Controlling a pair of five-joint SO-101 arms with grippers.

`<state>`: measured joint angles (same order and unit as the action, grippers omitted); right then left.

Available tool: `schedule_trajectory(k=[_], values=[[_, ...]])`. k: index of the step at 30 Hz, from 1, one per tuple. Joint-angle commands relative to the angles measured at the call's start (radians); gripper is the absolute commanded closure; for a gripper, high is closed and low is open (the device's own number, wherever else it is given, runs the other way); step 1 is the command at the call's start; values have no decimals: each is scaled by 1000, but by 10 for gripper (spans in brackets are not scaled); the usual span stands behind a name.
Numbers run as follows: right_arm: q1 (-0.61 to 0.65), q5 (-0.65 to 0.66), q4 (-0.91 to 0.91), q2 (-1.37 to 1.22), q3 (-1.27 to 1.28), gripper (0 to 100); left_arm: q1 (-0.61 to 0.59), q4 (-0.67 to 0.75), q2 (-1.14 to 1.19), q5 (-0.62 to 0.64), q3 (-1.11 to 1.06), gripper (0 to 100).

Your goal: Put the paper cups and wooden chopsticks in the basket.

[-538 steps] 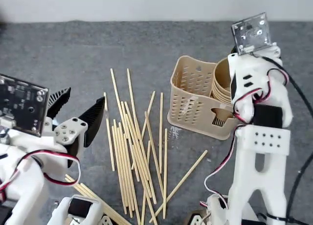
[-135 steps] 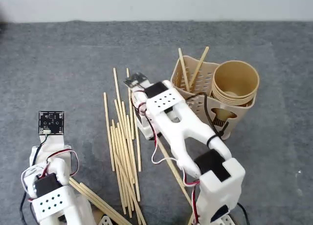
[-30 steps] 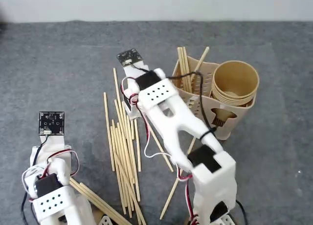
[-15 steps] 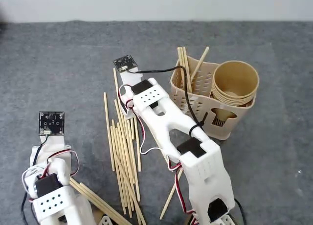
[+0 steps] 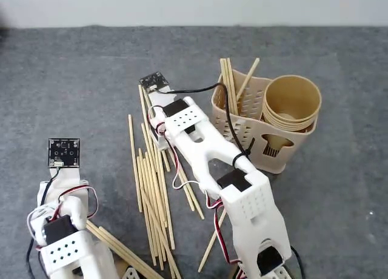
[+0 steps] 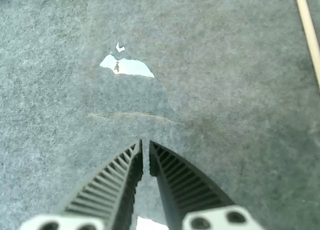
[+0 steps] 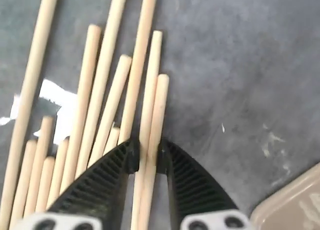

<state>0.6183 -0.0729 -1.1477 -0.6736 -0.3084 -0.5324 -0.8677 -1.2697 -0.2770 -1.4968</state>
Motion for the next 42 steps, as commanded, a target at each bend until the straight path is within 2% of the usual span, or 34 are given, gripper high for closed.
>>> schedule_trajectory(k=[1,15,20,25,31,34,39,42], values=[[13,14,-64,30,-11,991,-2,21,-9,-12,5,974],[15,15,-312,406,-9,991,-2,21,-9,-12,5,974],[25,20,-374,605,-9,991,-2,21,-9,-12,5,974],[25,81,-384,846,-9,991,-2,21,-9,-12,5,974],[21,91,-343,1098,-23,991,-2,21,-9,-12,5,974],[19,161,-292,1188,-44,991,-2,21,-9,-12,5,974],[8,222,-134,1300,-60,991,-2,21,-9,-12,5,974],[-64,230,-38,1334,-60,991,-2,21,-9,-12,5,974]])
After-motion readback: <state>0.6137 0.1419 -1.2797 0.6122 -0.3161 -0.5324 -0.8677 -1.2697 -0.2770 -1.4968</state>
